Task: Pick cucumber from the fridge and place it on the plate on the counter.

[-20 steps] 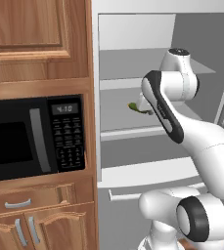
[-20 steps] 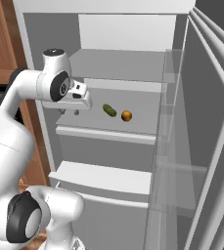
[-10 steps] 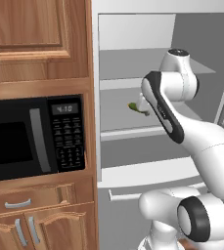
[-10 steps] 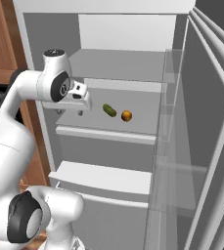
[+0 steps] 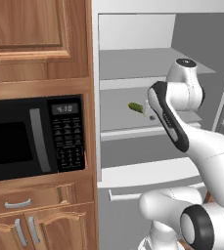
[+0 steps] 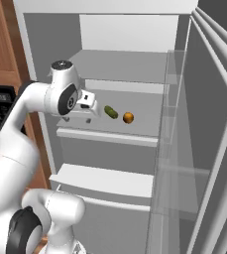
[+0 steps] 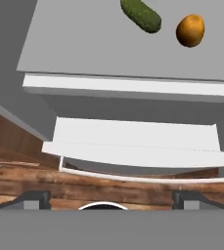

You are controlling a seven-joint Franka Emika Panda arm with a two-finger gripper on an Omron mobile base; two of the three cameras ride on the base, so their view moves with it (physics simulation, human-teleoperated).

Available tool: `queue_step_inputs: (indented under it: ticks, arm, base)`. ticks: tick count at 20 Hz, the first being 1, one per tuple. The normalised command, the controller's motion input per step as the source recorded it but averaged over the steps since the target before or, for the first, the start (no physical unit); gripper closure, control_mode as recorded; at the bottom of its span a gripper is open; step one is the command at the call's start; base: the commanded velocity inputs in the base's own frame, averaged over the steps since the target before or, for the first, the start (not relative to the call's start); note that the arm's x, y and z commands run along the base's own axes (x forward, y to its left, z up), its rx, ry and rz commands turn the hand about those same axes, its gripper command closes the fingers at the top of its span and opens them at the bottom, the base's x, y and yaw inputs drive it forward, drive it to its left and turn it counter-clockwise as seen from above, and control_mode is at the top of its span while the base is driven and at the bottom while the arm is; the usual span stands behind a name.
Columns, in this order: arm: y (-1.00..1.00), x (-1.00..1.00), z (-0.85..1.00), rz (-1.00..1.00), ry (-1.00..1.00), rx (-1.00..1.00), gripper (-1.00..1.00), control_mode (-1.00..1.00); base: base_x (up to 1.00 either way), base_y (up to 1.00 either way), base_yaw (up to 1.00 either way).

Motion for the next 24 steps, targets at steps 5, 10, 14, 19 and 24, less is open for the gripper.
queue_step_inputs:
  ticks: [5, 10, 14, 19, 24]
  arm:
    - [-0.23, 0.00, -0.17, -0.04, -0.01, 0.00, -1.00, -1.00]
    - [-0.27, 0.04, -0.06, 0.00, -0.01, 0.00, -1.00, -1.00]
    - [-0.26, 0.36, -0.09, 0.00, -0.02, 0.00, -1.00, -1.00]
    - [-0.14, 0.61, -0.17, 0.02, -0.16, 0.00, -1.00, -1.00]
    - [-0.02, 0.51, -0.23, 0.03, -0.33, -0.01, -1.00, -1.00]
  base:
    - [0.00, 0.00, 0.00]
    - [0.00, 0.00, 0.00]
    - [0.00, 0.00, 0.00]
    - [0.00, 0.00, 0.00]
    - [0.00, 0.00, 0.00]
